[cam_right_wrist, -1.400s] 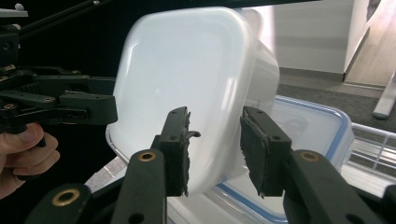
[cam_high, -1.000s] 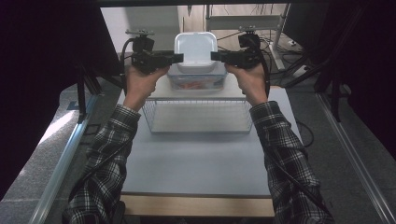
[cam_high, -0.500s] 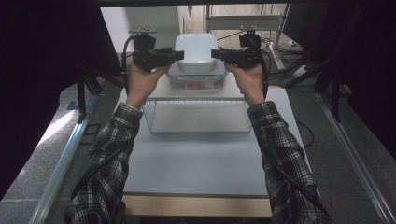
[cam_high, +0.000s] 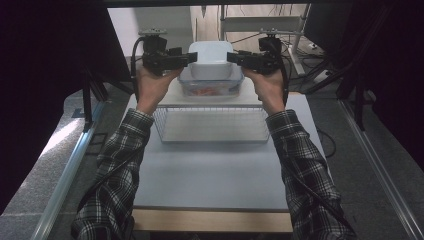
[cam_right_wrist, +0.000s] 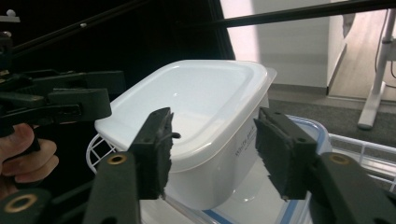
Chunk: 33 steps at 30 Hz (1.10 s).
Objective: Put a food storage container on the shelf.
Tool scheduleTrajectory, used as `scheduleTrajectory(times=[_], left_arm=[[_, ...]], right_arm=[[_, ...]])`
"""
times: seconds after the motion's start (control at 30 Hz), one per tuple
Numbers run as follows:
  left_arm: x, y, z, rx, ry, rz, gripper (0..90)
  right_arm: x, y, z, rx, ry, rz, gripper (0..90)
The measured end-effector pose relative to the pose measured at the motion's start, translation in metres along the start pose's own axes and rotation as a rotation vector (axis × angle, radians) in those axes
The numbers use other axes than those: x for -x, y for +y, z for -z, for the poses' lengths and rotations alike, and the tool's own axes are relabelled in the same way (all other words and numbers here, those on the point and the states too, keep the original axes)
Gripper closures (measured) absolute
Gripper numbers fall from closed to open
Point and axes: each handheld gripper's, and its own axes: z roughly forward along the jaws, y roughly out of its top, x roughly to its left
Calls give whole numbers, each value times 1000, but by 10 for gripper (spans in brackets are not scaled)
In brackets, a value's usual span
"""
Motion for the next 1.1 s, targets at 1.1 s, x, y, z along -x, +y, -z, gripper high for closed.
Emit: scheduleTrajectory(times=[1.1], left_arm=[[30, -71, 31, -35, -83, -165, 40]], right_arm=[[2, -70, 42, -53, 75, 137, 146]])
